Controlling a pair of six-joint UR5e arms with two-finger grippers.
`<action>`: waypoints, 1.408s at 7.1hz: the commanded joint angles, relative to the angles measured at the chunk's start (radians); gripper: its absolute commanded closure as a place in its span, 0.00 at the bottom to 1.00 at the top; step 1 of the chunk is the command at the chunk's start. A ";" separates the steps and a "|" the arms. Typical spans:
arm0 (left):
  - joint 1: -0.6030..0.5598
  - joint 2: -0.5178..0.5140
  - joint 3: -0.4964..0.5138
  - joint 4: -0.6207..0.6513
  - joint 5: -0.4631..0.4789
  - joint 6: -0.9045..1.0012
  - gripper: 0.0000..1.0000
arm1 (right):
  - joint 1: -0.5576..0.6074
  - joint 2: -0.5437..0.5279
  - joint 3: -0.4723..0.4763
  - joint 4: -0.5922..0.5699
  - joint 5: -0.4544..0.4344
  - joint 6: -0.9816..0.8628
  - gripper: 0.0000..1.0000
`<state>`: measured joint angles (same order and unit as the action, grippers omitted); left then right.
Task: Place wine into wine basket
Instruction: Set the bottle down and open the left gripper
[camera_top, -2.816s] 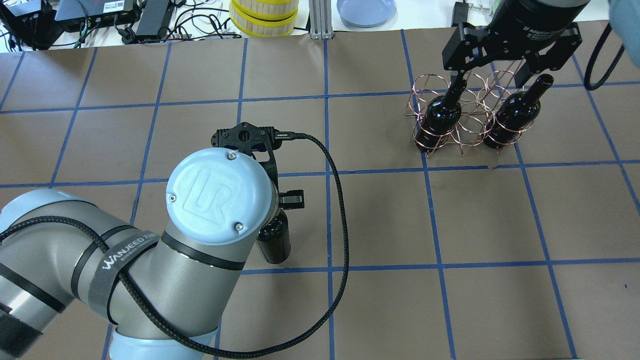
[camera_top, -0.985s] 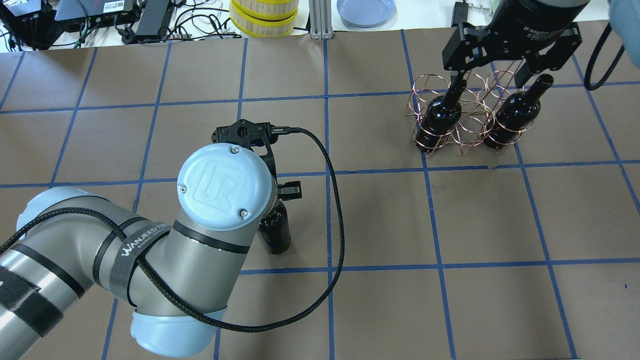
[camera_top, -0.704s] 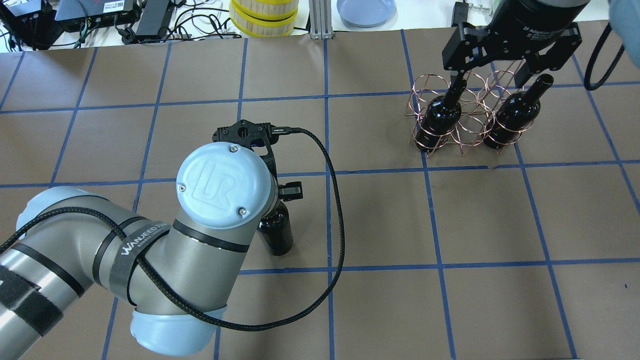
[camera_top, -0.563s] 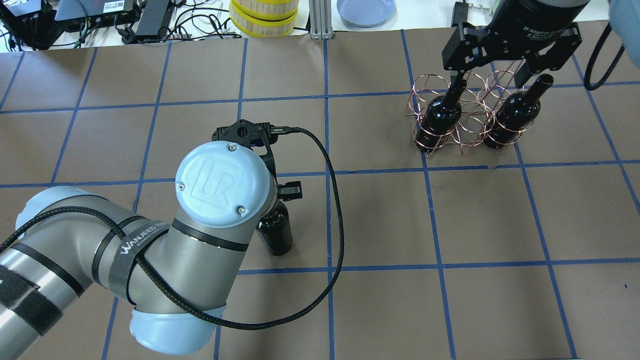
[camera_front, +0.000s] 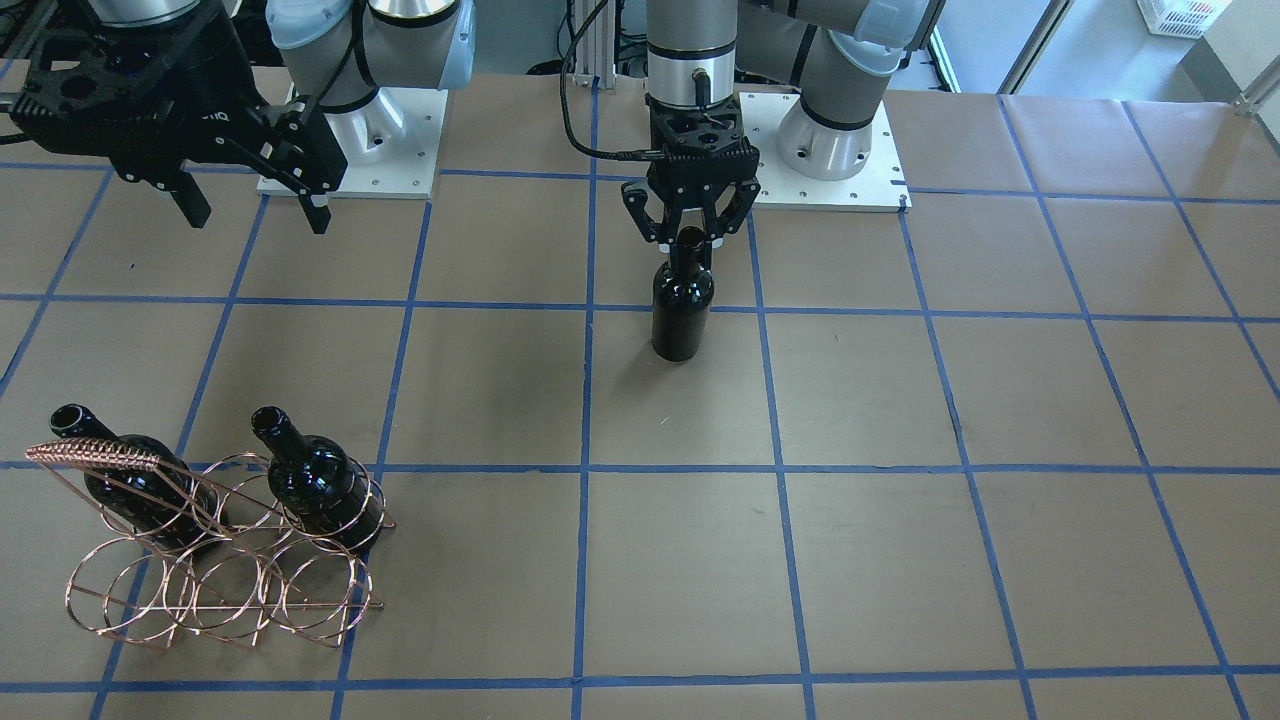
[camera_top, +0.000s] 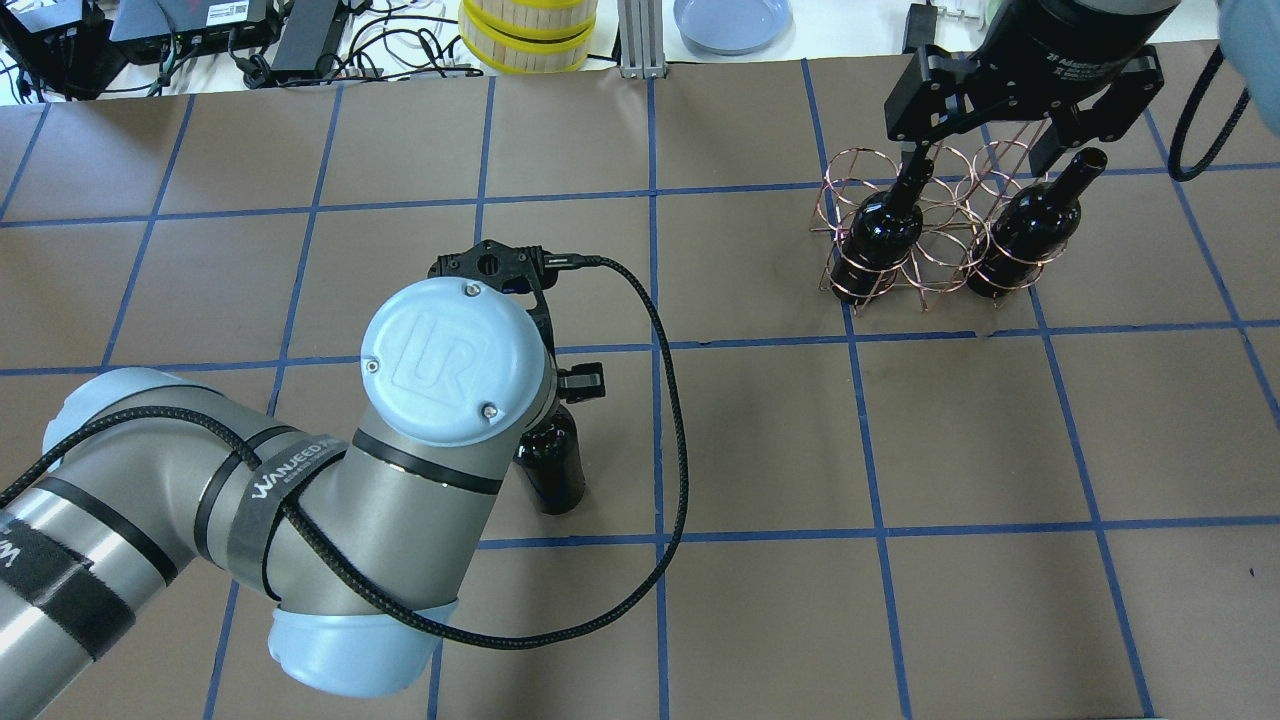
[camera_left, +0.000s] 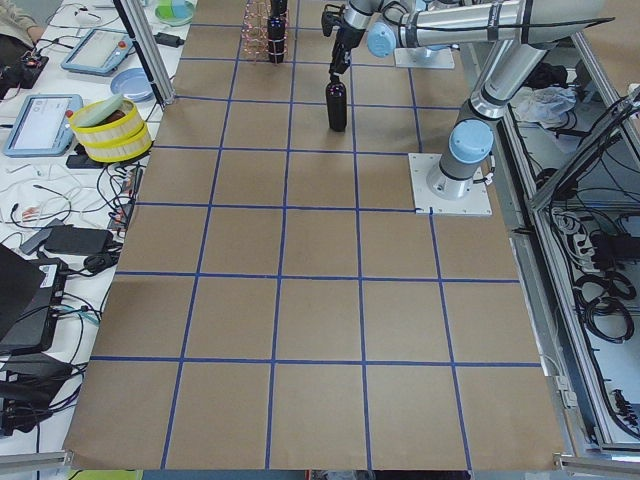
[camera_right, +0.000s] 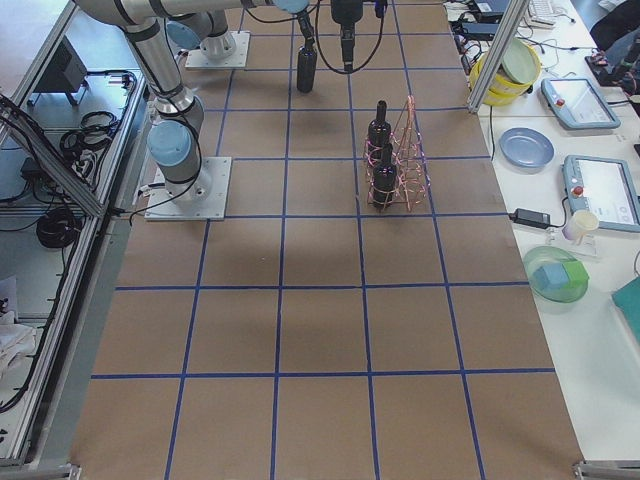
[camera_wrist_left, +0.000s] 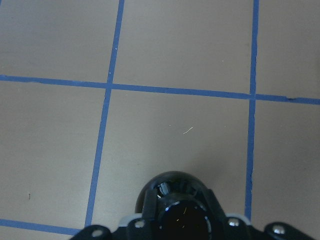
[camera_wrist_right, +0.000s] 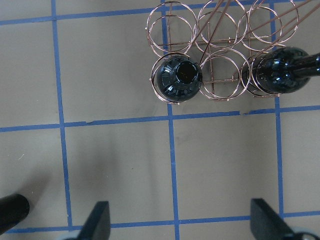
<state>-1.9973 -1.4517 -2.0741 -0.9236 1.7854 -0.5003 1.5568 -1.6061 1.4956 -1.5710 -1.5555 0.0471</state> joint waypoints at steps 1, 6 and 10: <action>-0.001 -0.001 0.000 0.000 0.002 0.000 1.00 | 0.000 0.000 0.000 0.000 0.000 -0.001 0.00; 0.000 -0.004 0.003 -0.004 0.003 0.000 0.86 | 0.000 -0.002 0.000 0.000 0.000 0.000 0.00; 0.002 -0.006 0.006 -0.012 0.003 -0.007 0.68 | 0.000 -0.002 0.000 0.002 0.000 -0.001 0.00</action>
<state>-1.9958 -1.4568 -2.0699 -0.9330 1.7882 -0.5043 1.5570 -1.6076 1.4956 -1.5705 -1.5555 0.0462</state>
